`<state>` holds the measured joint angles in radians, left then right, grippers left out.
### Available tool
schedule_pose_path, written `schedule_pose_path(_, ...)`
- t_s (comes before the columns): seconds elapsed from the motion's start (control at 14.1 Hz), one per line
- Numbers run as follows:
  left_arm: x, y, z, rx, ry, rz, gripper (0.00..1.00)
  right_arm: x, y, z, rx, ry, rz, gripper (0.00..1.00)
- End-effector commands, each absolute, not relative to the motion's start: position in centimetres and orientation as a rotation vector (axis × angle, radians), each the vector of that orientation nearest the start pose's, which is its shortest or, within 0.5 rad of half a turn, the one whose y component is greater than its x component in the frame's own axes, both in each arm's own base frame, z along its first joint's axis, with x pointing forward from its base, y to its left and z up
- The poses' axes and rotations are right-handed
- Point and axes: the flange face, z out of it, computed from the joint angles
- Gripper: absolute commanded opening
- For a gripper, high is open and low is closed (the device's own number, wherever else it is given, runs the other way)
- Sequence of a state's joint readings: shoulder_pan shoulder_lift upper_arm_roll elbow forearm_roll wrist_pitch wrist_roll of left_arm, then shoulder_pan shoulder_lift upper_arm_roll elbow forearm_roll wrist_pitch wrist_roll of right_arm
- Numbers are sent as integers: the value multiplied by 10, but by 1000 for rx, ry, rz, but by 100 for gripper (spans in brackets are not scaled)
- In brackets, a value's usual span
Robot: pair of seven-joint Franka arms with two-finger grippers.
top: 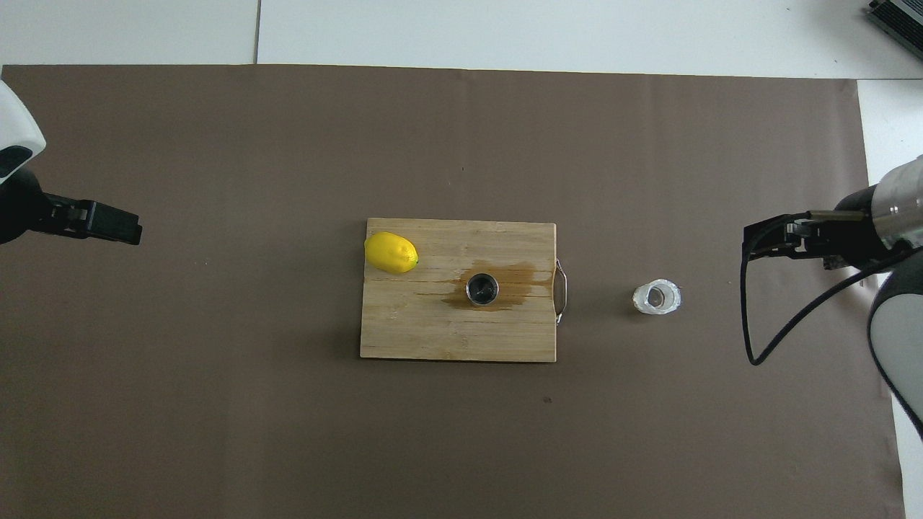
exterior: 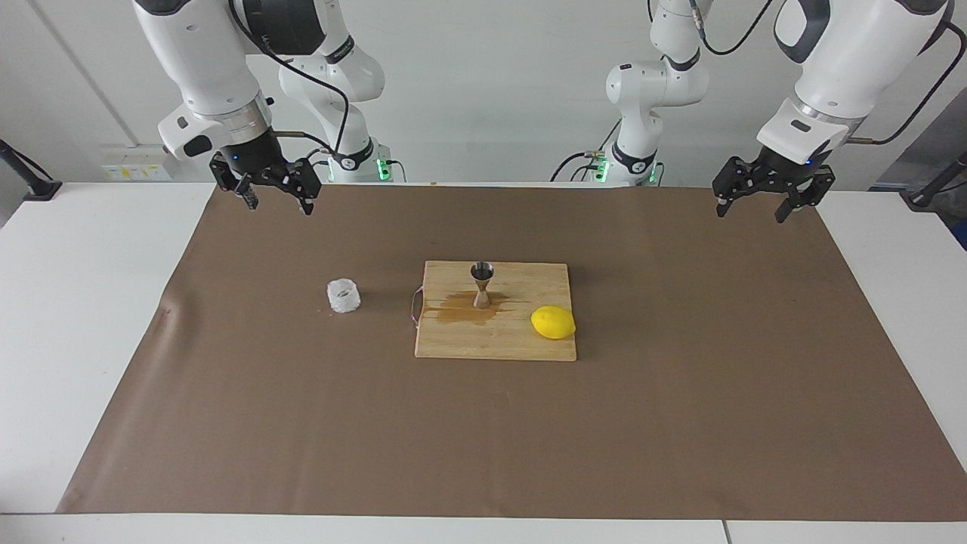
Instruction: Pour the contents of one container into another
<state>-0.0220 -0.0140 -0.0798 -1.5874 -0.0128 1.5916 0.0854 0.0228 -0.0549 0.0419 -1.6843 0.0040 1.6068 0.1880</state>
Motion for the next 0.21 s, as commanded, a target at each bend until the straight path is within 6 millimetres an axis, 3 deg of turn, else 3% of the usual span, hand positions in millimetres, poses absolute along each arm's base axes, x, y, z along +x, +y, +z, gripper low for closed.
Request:
schedule_pose_path(0.0,548,-58,625,-3120,293,-41,100,534,35,608,-3163,162,42,100)
schedule_pose_path(0.14,549,-58,623,-3120,293,-36,100,534,35,608,-3163,162,42,100)
